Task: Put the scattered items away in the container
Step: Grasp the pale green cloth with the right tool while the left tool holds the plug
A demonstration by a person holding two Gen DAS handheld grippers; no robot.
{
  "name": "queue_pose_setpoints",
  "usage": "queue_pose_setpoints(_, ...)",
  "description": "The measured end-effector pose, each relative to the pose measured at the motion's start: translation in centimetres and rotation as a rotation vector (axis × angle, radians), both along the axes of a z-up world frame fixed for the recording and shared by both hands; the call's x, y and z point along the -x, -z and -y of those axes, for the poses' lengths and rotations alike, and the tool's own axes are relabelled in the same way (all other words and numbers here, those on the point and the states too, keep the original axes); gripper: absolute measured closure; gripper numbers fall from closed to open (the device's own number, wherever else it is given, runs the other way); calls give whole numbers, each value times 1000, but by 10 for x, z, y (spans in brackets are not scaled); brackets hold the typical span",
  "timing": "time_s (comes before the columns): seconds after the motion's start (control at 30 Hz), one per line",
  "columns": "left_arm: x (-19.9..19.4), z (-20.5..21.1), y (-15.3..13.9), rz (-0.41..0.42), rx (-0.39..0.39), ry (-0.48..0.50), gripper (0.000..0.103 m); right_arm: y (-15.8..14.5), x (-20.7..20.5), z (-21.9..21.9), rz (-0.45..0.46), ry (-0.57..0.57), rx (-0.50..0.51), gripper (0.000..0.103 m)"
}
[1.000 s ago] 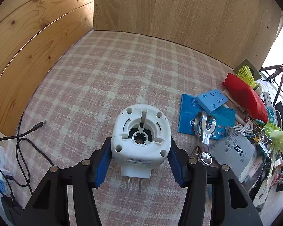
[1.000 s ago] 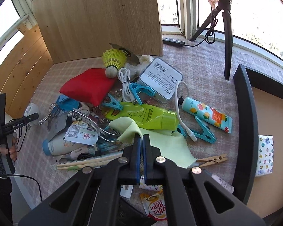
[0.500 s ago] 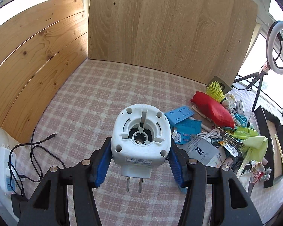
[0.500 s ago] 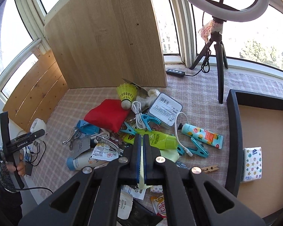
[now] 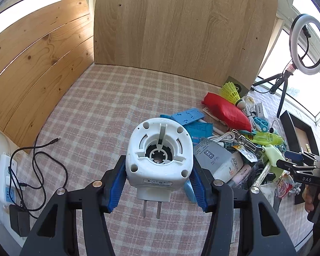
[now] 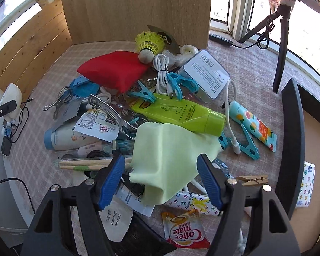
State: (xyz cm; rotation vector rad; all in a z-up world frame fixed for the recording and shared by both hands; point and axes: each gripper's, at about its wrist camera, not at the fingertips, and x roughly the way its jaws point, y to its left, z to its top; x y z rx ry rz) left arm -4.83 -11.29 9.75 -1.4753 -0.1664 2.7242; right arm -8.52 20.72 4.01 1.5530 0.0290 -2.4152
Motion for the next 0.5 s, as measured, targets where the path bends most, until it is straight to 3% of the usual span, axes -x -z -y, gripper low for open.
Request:
queue_pose_setpoints(0.07, 0, -2, 2, 4, -4, 2, 50, 7, 3, 1, 13, 1, 1, 35)
queue_pose_setpoints(0.13, 1, -4, 6, 12, -8, 3, 50, 9, 3, -1, 18, 0, 24, 43)
queue_pose_setpoints(0.2, 3, -6, 11, 25, -10, 0, 50, 8, 4, -3, 30, 6, 47, 82)
queue_pose_setpoints(0.27, 4, -9, 14, 35, -15, 3, 50, 7, 4, -4, 36, 14, 38, 94)
queue_pose_setpoints(0.5, -1, -32, 0, 13, -11, 51, 50, -25, -6, -24, -46, 83, 100, 99)
